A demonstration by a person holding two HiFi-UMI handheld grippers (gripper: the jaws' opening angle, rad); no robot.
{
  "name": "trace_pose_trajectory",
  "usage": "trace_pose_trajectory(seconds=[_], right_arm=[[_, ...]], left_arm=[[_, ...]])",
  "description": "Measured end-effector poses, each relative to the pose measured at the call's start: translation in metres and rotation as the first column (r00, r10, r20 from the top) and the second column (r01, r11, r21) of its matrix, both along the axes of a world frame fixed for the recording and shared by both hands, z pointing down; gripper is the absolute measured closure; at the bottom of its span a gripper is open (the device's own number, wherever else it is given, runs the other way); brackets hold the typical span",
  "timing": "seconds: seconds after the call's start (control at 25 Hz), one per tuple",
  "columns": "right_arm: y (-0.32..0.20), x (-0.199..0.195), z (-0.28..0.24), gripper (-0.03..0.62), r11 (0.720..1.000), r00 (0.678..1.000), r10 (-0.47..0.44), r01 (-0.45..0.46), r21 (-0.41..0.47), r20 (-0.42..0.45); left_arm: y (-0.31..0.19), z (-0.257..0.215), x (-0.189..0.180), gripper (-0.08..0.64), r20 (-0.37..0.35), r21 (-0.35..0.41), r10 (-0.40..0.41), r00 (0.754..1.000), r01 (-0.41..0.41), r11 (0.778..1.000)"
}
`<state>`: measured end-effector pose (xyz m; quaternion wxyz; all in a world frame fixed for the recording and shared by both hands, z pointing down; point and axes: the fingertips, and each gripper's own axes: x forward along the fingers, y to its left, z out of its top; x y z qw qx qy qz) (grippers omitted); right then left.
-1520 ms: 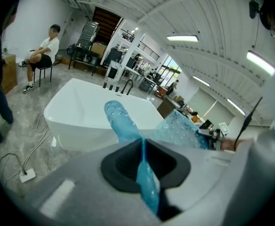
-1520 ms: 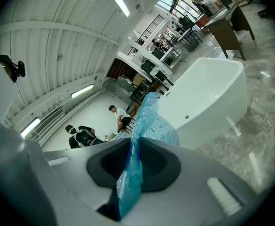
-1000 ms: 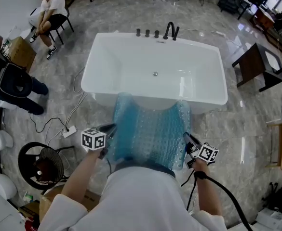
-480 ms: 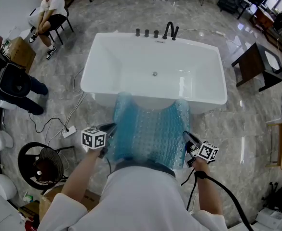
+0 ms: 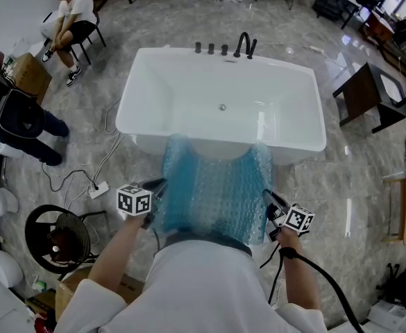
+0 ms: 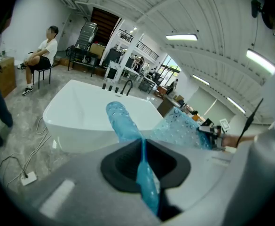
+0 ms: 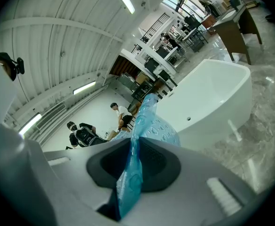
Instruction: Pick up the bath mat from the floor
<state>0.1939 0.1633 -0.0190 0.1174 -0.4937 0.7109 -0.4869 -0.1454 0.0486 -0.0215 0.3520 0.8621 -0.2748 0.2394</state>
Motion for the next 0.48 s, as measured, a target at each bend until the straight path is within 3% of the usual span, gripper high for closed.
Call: trace_pose_trajectory(seconds=[0.48], right_arm=[[-0.003,0.001,-0.010,0.535,1.000,1.000,0.004,-0.004,0.015,-0.022]], left_arm=[[0.002,-0.001,-0.002,0.528,-0.003,-0.002,-0.010,1.000,0.010,1.000]])
